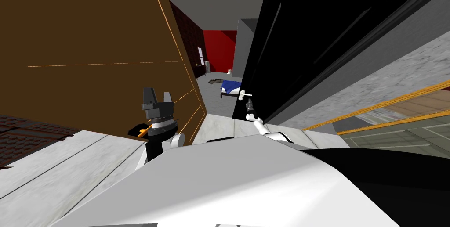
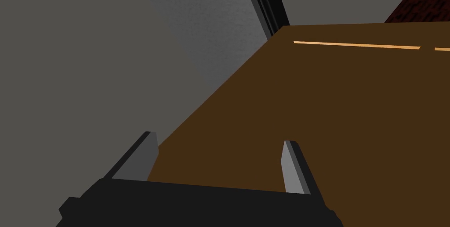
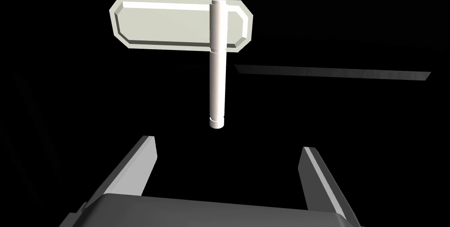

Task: Pull the door open

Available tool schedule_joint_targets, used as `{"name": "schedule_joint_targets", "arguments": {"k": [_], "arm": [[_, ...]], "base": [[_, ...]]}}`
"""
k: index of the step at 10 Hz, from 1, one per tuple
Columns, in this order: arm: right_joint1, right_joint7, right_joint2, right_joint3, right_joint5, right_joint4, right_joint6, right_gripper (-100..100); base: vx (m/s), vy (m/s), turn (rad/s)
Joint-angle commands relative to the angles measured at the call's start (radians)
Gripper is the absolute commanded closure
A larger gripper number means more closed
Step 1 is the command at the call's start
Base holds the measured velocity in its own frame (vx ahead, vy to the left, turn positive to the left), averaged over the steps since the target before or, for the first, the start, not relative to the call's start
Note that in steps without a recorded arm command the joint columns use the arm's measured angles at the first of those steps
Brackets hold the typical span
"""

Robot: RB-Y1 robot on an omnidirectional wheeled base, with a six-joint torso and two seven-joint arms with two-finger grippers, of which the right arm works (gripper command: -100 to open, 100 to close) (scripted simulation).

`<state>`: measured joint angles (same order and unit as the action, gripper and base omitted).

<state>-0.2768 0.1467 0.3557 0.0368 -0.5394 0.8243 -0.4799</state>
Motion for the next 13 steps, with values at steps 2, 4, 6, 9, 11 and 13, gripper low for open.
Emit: {"name": "schedule_joint_targets", "arguments": {"k": [2,4,6,9,11,13], "arm": [[-0.019,0.000,0.009,-0.001,-0.013,-0.038,-0.002,-100],[-0.041,0.002,0.019,0.001,-0.029,-0.080,-0.001,-100],[-0.065,0.004,0.029,0.003,-0.048,-0.127,0.000,-100],[-0.050,-0.003,0.039,0.010,-0.048,-0.115,-0.002,-100],[-0.042,-0.014,0.053,0.016,-0.051,-0.122,-0.007,-100],[-0.034,-0.025,0.067,0.022,-0.055,-0.128,-0.013,-100]], "base": [[0.052,-0.021,0.044],[0.046,-0.024,0.063],[0.067,-0.042,0.084],[0.112,-0.040,0.062],[0.199,-0.075,0.067],[0.197,-0.071,0.097]]}}
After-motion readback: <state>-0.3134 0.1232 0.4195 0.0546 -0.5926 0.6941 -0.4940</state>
